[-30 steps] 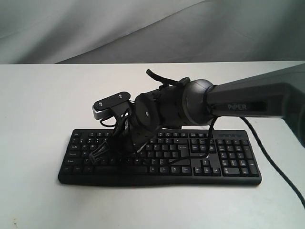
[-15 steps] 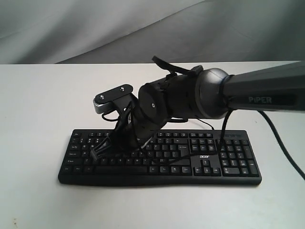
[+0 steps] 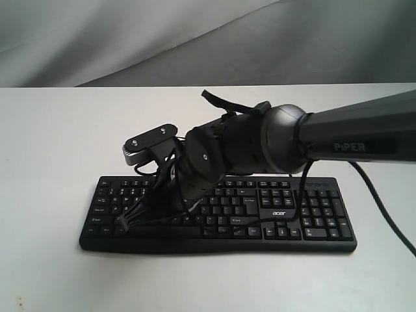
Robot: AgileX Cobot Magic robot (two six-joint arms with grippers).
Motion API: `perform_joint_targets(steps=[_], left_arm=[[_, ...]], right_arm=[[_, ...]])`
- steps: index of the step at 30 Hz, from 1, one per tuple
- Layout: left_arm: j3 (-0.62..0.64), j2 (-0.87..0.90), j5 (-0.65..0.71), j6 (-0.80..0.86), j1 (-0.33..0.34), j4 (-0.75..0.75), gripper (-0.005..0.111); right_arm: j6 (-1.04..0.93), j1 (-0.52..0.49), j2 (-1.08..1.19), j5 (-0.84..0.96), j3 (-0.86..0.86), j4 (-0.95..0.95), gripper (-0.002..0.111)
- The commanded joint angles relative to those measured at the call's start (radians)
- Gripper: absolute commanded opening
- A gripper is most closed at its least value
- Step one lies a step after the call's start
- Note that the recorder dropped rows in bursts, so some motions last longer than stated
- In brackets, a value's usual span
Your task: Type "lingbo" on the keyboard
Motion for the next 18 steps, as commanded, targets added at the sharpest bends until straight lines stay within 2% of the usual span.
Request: perform_joint_targets(steps=[1,18], left_arm=[[0.004,-0.003,-0.005,-0.004,0.002,-0.008,0.001],[0.004,-0.003,-0.005,-0.004,0.002,-0.008,0.001]], right_arm=[[0.006,0.006,-0.002,-0.014,0.002,-0.001,0.000],[0.028,0.006,0.022,-0.006,0.002,-0.019,0.000]])
